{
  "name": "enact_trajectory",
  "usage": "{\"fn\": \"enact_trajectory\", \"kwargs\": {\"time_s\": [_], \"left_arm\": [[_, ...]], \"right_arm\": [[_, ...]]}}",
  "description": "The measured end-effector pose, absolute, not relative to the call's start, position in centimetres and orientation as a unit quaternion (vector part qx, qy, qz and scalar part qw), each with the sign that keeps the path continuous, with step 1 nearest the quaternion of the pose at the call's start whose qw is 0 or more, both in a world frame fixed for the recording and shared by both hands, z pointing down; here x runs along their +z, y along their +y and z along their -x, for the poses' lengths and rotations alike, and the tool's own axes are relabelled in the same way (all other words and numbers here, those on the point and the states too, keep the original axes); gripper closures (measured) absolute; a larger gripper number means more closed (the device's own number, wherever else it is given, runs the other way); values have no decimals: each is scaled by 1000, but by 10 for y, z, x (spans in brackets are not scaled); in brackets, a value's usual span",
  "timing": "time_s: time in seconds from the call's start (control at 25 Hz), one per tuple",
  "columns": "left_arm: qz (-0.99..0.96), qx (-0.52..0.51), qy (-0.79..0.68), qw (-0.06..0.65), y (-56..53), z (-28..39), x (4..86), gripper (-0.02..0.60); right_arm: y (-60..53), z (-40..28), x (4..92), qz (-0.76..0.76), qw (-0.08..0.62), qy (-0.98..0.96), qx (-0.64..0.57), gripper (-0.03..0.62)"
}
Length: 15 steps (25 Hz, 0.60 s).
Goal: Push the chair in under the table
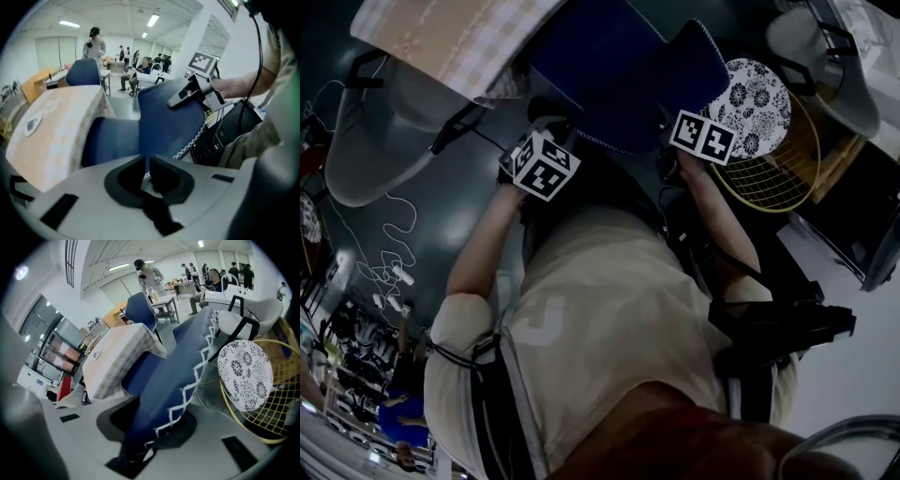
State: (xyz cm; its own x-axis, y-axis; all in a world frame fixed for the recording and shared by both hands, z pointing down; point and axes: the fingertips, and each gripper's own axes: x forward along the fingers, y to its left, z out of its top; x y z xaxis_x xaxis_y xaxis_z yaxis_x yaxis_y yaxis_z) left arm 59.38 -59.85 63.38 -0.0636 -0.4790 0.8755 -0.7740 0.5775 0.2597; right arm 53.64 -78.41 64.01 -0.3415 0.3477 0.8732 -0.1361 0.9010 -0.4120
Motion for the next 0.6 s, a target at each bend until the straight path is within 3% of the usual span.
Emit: {"fn": "enact_trajectory", "kwargs": {"time_s": [0.16, 0.6], "left_arm": [[-491, 126, -675, 537, -622, -606, 647, 509], [-474, 120, -687, 537, -631, -601, 656, 509]], "right_arm": [[-797, -544, 640, 79, 583, -786, 191, 488], [-800, -531, 642, 39, 560, -790, 247, 502]]}}
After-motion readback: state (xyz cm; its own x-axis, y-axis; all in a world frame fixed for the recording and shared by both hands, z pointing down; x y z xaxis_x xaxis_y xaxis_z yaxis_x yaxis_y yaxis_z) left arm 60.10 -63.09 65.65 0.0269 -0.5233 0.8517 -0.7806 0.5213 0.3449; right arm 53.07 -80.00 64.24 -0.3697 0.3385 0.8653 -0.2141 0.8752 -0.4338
